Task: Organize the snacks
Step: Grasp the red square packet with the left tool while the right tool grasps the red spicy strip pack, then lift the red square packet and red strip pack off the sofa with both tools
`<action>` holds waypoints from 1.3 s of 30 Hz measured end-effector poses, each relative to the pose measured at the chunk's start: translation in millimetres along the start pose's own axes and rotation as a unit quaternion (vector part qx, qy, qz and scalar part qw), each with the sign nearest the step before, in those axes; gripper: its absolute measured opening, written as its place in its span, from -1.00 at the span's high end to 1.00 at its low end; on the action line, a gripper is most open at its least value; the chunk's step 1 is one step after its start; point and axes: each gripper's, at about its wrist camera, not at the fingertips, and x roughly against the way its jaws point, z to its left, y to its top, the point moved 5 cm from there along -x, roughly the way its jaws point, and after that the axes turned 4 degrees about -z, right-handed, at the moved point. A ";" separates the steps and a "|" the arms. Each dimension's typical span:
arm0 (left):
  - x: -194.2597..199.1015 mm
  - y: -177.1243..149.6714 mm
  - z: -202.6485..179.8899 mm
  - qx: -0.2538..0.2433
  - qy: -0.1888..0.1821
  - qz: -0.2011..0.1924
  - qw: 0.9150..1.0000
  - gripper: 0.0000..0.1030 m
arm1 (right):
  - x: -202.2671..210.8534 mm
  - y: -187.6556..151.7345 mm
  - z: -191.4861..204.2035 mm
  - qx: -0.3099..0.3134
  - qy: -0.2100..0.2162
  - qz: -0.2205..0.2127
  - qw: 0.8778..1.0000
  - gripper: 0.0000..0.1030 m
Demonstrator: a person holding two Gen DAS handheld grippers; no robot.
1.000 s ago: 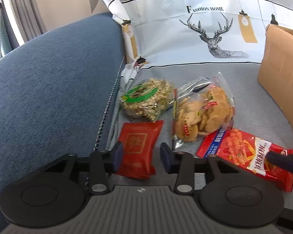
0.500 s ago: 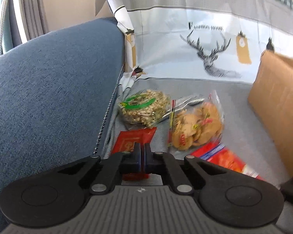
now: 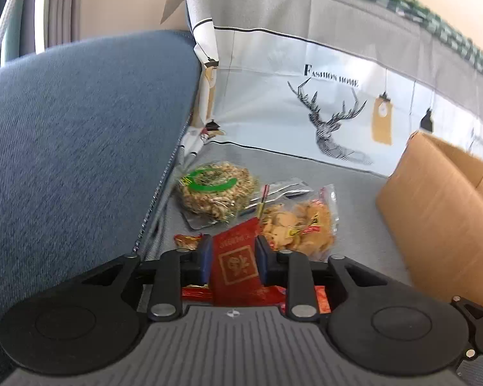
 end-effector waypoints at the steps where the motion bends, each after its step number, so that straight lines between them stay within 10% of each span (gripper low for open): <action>1: -1.9 -0.7 -0.6 -0.005 0.005 0.003 1.000 0.20 | -4.0 -2.5 -2.0 -0.008 0.000 0.011 1.000 -0.53; 7: -16.2 -7.3 5.9 0.036 -0.011 0.041 0.998 -0.11 | -9.0 -6.2 -8.9 -0.049 0.022 0.023 0.998 -0.46; 9: -23.7 -12.1 4.4 0.036 -0.015 0.061 0.997 -0.11 | -7.8 -5.9 -7.7 -0.049 0.032 0.019 0.998 -0.09; 13: -25.3 -14.4 -2.4 0.006 -0.006 0.060 0.998 -0.11 | -4.4 -5.7 -2.8 -0.036 0.042 0.016 0.998 0.03; 23: -19.7 -14.7 1.5 0.011 -0.008 0.058 0.998 0.57 | -0.2 -3.1 0.0 -0.035 0.038 0.019 0.998 0.06; 33: 13.0 -11.6 3.1 0.068 -0.050 0.059 0.995 0.83 | 15.3 -12.4 -5.7 -0.030 0.025 0.032 0.999 0.07; 39: 43.0 -7.6 4.1 0.151 -0.144 0.048 0.977 0.95 | 32.0 -22.3 -6.3 -0.034 0.028 0.043 0.998 0.07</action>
